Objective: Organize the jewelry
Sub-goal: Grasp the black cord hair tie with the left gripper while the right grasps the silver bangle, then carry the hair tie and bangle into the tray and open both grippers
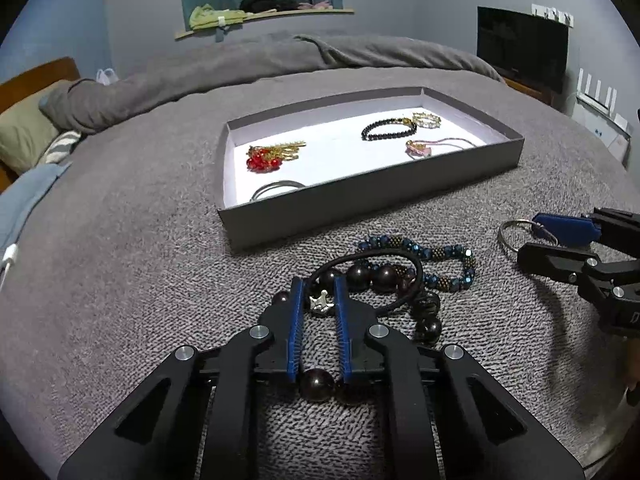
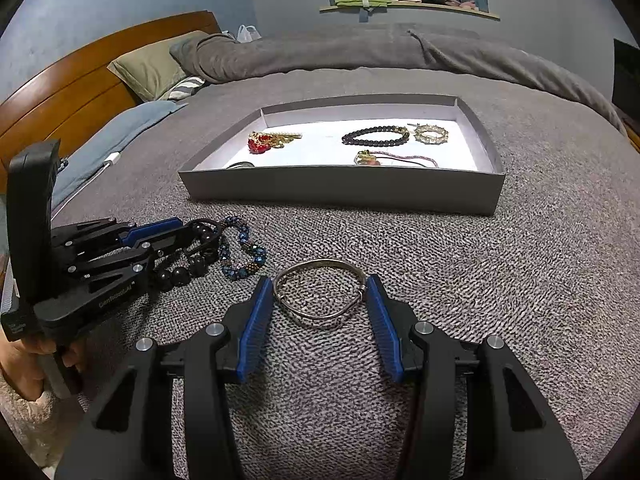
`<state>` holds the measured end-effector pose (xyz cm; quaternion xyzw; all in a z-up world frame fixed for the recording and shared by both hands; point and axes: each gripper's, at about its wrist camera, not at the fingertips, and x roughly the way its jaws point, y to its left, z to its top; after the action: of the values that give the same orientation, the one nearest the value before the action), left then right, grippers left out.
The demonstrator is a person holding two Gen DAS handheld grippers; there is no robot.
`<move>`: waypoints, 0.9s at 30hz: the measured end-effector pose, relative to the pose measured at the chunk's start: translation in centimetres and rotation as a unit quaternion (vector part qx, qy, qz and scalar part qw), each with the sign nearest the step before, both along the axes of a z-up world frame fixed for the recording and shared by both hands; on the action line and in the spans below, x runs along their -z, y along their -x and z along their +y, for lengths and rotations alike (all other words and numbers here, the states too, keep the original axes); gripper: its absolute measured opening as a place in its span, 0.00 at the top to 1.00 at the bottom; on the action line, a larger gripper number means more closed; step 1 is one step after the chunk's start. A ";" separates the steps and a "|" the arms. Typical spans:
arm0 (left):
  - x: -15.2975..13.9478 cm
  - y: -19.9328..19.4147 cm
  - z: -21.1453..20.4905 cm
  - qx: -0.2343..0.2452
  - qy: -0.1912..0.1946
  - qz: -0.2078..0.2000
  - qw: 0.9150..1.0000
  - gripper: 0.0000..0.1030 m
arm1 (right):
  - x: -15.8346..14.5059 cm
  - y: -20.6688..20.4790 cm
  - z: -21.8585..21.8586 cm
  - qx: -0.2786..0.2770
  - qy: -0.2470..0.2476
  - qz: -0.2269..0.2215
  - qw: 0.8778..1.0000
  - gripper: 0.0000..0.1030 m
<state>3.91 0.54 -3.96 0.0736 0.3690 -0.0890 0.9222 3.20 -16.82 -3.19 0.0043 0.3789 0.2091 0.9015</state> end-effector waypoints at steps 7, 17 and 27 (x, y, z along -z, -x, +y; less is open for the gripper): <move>-1.7 1.0 0.2 -0.001 0.010 -0.037 0.999 0.84 | -0.8 0.4 -0.8 0.008 -0.010 -0.018 1.000 0.53; -5.0 1.7 1.3 -0.006 0.030 -0.084 0.996 0.84 | -1.7 0.4 -0.9 0.013 -0.021 -0.032 0.999 0.53; -8.8 -2.2 3.7 -0.037 0.062 -0.113 0.991 0.84 | -3.7 -2.2 -0.3 0.027 -0.028 -0.064 0.997 0.53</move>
<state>6.12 4.20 4.83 0.0118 0.2589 -0.0690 0.9634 5.36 -17.12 0.51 0.0263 0.3141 0.1953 0.9287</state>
